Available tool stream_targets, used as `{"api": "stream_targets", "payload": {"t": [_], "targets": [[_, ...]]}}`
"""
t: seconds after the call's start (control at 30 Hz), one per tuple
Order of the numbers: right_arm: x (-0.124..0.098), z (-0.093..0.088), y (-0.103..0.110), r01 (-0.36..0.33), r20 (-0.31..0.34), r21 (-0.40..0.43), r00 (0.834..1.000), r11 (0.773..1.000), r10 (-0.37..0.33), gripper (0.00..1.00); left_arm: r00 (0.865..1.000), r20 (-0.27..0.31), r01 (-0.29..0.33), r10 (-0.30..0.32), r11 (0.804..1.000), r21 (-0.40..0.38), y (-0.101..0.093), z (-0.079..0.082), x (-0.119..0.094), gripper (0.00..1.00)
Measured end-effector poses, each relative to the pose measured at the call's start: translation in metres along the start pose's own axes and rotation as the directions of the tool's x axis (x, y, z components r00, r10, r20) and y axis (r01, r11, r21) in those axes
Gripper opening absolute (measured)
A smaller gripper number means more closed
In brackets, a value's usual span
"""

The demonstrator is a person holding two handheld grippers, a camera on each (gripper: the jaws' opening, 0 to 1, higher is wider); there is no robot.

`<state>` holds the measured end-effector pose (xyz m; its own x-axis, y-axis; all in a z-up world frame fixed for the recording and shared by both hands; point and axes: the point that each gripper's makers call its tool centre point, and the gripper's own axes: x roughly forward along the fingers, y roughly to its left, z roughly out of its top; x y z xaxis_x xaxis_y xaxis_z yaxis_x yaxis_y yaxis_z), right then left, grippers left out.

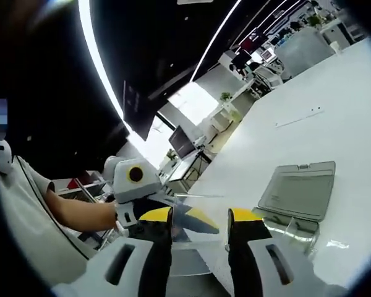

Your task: Insert the divider into the dual guide fixture by aligning both edges with the guide slots and pushing it downward to the bottom, including one-sided entry, uneven engagement, binding, and posture correction.

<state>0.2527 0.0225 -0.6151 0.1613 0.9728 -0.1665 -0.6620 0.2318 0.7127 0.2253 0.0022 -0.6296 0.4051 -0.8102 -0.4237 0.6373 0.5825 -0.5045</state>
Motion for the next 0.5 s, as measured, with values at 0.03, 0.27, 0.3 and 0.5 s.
{"api": "stream_targets", "payload": {"t": [0.03, 0.27, 0.3, 0.5], "targets": [[0.0, 0.0, -0.002, 0.008, 0.001, 0.01, 1.0, 1.0, -0.008, 0.31, 0.999, -0.015, -0.034, 0.034, 0.999, -0.001, 0.004, -0.003, 0.001, 0.41], [0.002, -0.005, -0.015, 0.081, -0.013, 0.038, 0.997, 0.996, -0.081, 0.31, 0.988, -0.047, -0.147, 0.148, 0.989, 0.023, 0.016, -0.009, 0.005, 0.38], [0.002, -0.005, -0.017, 0.092, -0.015, 0.045, 0.996, 0.995, -0.092, 0.31, 0.986, -0.05, -0.156, 0.157, 0.987, 0.026, 0.016, -0.009, 0.005, 0.38], [0.002, -0.009, -0.024, 0.14, -0.022, 0.065, 0.99, 0.988, -0.139, 0.31, 0.977, -0.062, -0.2, 0.202, 0.979, 0.029, 0.017, -0.008, 0.009, 0.33]]}}
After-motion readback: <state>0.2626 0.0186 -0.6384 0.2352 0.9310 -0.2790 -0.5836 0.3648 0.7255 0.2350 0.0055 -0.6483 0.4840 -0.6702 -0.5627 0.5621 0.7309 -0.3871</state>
